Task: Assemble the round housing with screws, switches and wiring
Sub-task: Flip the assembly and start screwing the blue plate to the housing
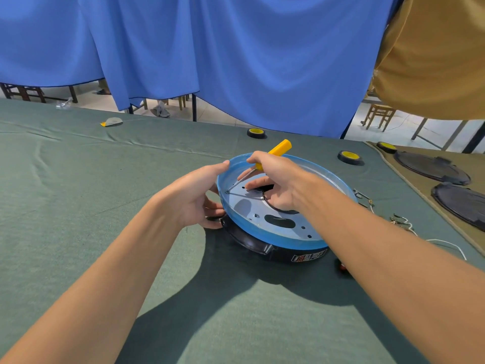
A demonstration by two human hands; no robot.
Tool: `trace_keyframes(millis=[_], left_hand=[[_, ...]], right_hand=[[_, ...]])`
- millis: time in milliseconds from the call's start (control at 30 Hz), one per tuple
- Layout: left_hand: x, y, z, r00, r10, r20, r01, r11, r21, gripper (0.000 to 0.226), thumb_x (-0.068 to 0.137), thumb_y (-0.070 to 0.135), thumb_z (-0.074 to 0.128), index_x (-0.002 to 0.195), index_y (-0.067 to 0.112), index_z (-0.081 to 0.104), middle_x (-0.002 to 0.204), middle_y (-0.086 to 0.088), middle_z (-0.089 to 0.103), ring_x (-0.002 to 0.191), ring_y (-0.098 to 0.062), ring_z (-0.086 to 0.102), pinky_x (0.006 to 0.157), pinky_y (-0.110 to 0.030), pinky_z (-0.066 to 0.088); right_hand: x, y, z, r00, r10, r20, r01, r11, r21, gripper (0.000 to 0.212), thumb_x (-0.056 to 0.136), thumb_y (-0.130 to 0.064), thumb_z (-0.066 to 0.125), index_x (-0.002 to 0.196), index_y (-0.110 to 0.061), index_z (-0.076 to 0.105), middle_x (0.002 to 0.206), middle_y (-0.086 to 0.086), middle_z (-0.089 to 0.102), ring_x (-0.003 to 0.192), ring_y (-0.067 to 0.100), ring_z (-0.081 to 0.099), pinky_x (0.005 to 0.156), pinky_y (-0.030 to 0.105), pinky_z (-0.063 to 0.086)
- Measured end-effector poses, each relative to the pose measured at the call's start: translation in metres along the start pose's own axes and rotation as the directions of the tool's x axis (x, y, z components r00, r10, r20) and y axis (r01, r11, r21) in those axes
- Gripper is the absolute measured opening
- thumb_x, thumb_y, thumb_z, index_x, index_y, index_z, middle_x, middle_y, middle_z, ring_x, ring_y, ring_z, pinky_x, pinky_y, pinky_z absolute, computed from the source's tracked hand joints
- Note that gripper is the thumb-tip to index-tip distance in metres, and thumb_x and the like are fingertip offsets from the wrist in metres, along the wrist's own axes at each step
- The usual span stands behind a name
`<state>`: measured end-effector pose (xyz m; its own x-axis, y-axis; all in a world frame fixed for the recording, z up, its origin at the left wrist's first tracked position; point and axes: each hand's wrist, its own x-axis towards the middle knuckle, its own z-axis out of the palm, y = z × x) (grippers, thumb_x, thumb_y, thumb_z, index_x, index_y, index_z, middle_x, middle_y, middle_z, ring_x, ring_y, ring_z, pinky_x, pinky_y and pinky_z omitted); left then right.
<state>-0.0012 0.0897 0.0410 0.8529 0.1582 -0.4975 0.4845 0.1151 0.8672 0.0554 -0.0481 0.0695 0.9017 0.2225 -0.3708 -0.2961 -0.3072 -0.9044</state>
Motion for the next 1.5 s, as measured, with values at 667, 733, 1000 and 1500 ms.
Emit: trace_keyframes(millis=[667, 733, 1000, 1500], left_hand=[[0.003, -0.002, 0.001, 0.996, -0.050, 0.079, 0.070, 0.960, -0.273, 0.049, 0.093, 0.048, 0.058, 0.119, 0.007, 0.050, 0.123, -0.026, 0.051, 0.094, -0.039, 0.061, 0.073, -0.049, 0.058], [0.005, -0.003, 0.002, 0.997, -0.047, 0.069, 0.065, 0.957, -0.281, 0.045, 0.092, 0.044, 0.061, 0.116, 0.006, 0.052, 0.128, -0.026, 0.050, 0.096, -0.038, 0.061, 0.067, -0.048, 0.059], [0.009, -0.004, 0.006, 1.000, -0.019, 0.019, 0.023, 0.977, -0.210, 0.070, 0.072, 0.062, 0.075, 0.109, 0.006, 0.055, 0.107, -0.025, 0.062, 0.099, -0.036, 0.066, 0.066, -0.049, 0.061], [0.013, -0.010, 0.010, 0.998, 0.049, -0.042, -0.054, 0.992, -0.118, 0.054, 0.076, 0.055, 0.075, 0.105, 0.010, 0.064, 0.103, -0.016, 0.067, 0.086, -0.029, 0.066, 0.076, -0.051, 0.060]], right_hand=[[0.003, 0.001, -0.010, 0.996, -0.083, 0.008, 0.082, 0.992, 0.093, 0.015, 0.091, -0.024, 0.052, 0.093, -0.011, 0.058, 0.080, 0.011, 0.069, 0.083, 0.021, 0.060, 0.097, 0.042, 0.050], [0.002, -0.001, -0.012, 0.995, -0.102, 0.005, 0.101, 0.990, 0.097, 0.020, 0.091, -0.024, 0.051, 0.099, -0.008, 0.060, 0.082, 0.012, 0.069, 0.082, 0.022, 0.059, 0.095, 0.041, 0.052], [-0.002, -0.004, -0.014, 0.988, -0.155, -0.002, 0.154, 0.988, -0.026, 0.037, 0.094, -0.028, 0.047, 0.115, -0.001, 0.061, 0.087, 0.010, 0.068, 0.079, 0.020, 0.057, 0.089, 0.040, 0.048], [-0.011, -0.034, -0.007, 0.892, -0.447, 0.066, 0.397, 0.705, -0.588, 0.025, 0.082, -0.031, 0.065, 0.072, -0.014, 0.049, 0.068, 0.002, 0.047, 0.067, 0.018, 0.050, 0.059, 0.029, 0.044]])
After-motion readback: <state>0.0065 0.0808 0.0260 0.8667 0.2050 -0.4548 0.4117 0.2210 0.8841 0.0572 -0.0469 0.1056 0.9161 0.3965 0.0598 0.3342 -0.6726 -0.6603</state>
